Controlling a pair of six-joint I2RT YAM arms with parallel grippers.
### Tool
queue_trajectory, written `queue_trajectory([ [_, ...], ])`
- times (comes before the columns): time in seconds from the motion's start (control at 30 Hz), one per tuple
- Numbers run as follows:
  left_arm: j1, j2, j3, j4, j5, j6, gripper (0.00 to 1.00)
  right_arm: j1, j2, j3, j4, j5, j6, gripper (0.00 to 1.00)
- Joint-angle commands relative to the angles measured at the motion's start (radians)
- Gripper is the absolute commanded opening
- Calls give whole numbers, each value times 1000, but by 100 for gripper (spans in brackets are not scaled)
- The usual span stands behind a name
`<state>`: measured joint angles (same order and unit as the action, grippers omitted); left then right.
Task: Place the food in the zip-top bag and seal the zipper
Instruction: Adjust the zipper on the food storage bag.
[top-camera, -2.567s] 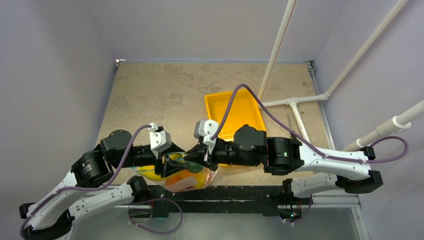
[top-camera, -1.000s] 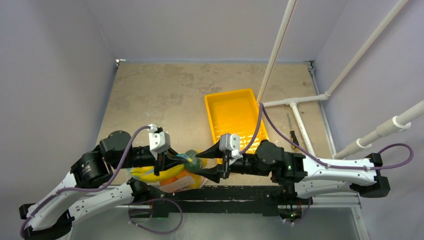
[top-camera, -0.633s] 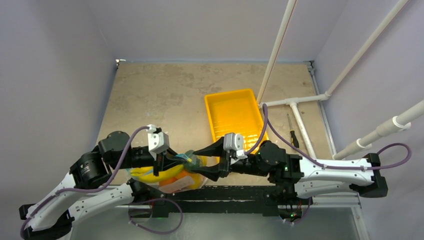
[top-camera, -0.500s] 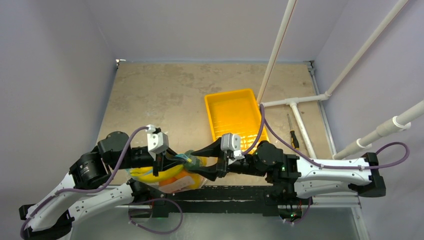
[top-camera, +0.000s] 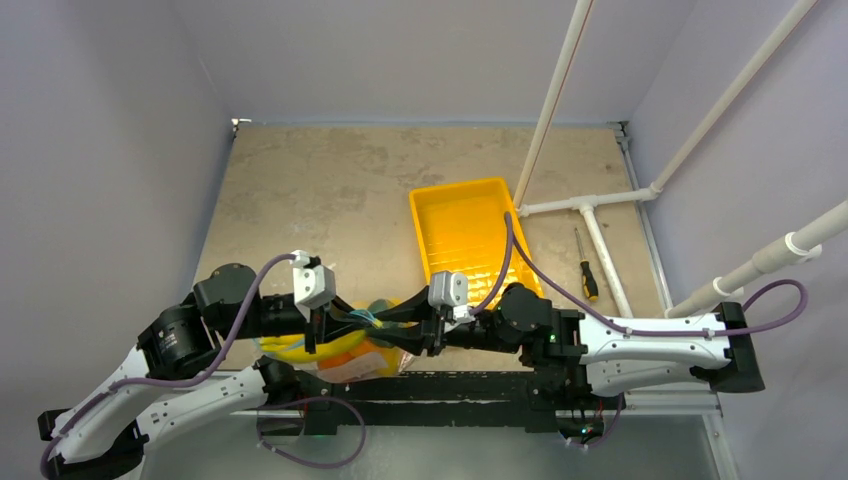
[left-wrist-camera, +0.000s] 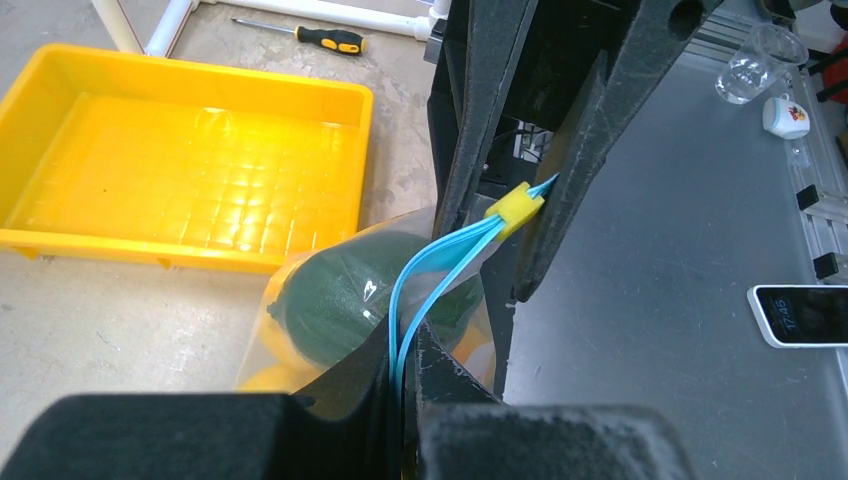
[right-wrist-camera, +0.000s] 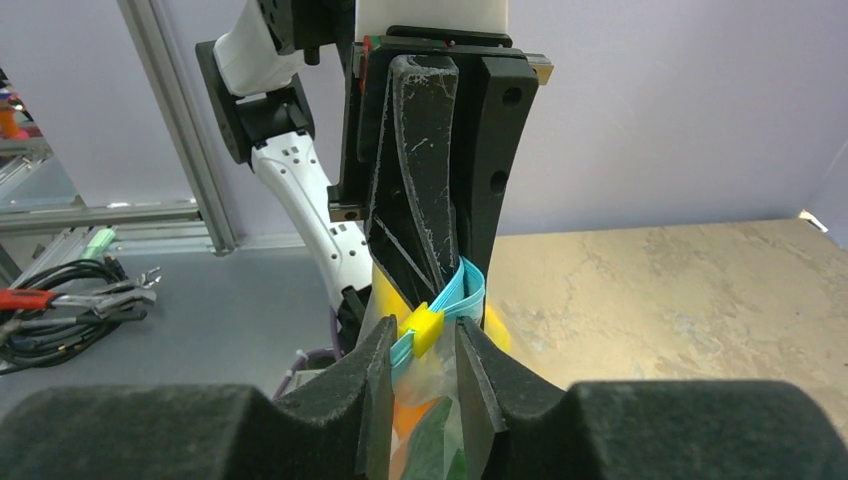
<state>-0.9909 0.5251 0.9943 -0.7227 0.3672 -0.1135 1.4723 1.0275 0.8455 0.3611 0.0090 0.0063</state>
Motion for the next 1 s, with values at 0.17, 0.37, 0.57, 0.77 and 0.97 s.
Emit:
queue_trajectory([
  [0.17, -4, -11, 14, 74, 32, -17, 0, 2, -4, -9, 67, 24, -38, 4],
  [0.37, -3, -5, 12, 74, 35, -17, 0, 2, -13, -9, 70, 20, -49, 0],
  [0.57, -4, 1, 1, 67, 33, -14, 16, 2, -6, -27, 72, 23, -56, 0],
  [0.77, -4, 27, -3, 60, 32, -15, 31, 2, 26, -54, 124, 29, -48, 0],
  [0.97, -5, 25, 17, 24, -49, -13, 37, 0, 57, -82, 181, 32, -46, 0],
])
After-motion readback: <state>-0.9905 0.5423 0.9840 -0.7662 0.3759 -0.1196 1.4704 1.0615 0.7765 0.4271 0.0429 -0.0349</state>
